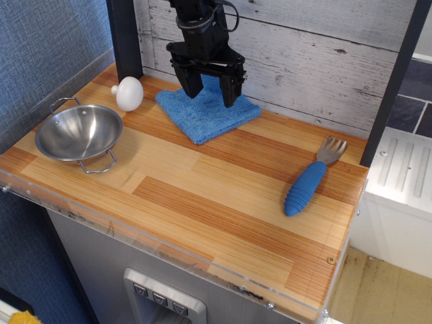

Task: PICK UP THE BLUE TOWEL AND PUT ANOTHER SIDE OF THE TABLE

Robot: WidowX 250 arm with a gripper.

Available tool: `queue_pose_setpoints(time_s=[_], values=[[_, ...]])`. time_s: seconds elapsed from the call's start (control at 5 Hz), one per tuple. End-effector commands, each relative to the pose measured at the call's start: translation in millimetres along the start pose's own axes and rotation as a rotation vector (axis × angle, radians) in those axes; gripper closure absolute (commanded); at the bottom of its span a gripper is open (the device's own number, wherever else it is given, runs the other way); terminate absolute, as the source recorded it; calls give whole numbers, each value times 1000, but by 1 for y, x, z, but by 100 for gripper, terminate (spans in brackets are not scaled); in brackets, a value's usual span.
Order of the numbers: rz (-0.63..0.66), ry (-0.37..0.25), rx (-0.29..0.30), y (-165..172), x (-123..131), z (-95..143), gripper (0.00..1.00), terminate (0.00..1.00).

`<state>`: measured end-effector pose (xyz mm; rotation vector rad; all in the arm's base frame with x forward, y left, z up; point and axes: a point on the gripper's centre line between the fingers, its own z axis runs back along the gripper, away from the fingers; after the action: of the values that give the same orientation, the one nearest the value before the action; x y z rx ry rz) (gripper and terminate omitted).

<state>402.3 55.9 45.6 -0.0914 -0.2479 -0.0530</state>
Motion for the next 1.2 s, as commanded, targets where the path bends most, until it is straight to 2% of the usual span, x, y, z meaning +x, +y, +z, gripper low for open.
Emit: queue_pose_setpoints(time_s=[0.0, 0.4, 0.8, 1.0], values=[[6, -36, 59, 17, 10, 1, 0, 0], [22, 19, 86, 11, 4, -22, 0, 0], [5, 20, 90, -9, 9, -22, 0, 0], [-15, 29, 76, -20, 3, -21, 0, 0]])
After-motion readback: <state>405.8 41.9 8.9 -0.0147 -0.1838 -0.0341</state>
